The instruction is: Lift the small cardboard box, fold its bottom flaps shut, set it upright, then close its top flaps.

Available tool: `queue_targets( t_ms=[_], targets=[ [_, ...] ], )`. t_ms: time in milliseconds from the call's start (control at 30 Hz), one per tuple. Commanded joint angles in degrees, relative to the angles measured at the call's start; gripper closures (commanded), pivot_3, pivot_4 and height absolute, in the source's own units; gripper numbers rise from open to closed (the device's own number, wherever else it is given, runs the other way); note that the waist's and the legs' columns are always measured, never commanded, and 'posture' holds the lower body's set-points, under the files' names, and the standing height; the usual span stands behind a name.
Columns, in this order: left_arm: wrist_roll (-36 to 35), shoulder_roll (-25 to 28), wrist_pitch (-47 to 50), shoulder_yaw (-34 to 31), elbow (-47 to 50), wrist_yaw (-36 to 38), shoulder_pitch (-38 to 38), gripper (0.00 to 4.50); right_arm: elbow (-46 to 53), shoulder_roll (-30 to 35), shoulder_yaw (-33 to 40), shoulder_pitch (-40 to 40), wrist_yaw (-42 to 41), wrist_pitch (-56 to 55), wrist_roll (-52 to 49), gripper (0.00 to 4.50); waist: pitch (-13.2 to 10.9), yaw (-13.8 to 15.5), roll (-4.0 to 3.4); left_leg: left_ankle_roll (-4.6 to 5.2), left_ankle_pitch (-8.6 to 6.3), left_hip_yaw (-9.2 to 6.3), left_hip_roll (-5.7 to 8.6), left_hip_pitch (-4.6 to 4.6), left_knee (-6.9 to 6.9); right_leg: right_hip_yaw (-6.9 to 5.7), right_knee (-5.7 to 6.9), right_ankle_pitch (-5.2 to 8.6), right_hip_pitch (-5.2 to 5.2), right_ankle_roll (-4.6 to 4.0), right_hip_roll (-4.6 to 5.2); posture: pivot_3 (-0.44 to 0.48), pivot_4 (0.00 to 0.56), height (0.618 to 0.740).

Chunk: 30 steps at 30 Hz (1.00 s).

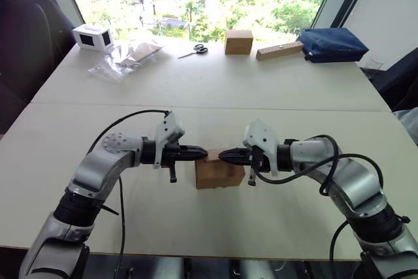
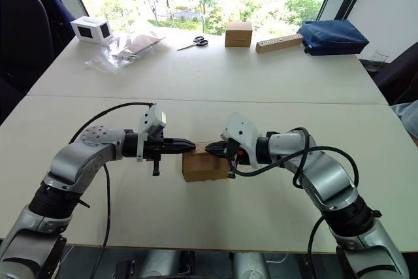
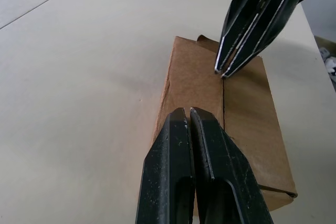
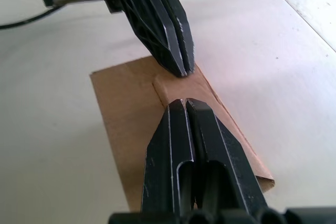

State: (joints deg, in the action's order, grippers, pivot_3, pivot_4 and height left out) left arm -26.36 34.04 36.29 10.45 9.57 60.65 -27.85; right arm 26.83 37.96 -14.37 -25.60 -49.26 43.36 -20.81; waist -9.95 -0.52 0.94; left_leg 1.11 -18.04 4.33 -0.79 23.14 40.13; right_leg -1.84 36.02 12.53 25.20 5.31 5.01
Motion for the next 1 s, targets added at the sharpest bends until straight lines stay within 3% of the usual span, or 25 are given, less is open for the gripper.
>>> queue_targets(
  t_ms=[33,233,1000],
  targets=[
    [-1.5,-0.3,0.7,-1.0,3.3,-0.2,-1.6,4.39,0.7,0.0,0.2,-0.1,0.1,-1.5,0.6,4.5,0.0,0.0,0.0,0.0,0.0,0.0,0.0,0.0,0.0,0.0,0.0,0.0,0.0,0.0,0.0,0.0,0.15,0.74],
    [-3.3,0.6,3.0,-1.1,6.3,1.1,-1.8,4.39,0.7,-0.3,0.4,-0.2,0.3,-1.4,0.5,4.5,0.0,0.0,0.0,0.0,0.0,0.0,0.0,0.0,0.0,0.0,0.0,0.0,0.0,0.0,0.0,0.0,0.15,0.74],
    [6.2,0.5,-5.4,5.7,3.7,1.2,1.4,4.39,-0.2,0.6,-3.2,0.0,0.1,-2.5,4.3,4.5,0.0,0.0,0.0,0.0,0.0,0.0,0.0,-0.01,0.0,0.0,0.0,0.0,0.0,0.0,-0.01,0.0,0.15,0.74]
  ],
)
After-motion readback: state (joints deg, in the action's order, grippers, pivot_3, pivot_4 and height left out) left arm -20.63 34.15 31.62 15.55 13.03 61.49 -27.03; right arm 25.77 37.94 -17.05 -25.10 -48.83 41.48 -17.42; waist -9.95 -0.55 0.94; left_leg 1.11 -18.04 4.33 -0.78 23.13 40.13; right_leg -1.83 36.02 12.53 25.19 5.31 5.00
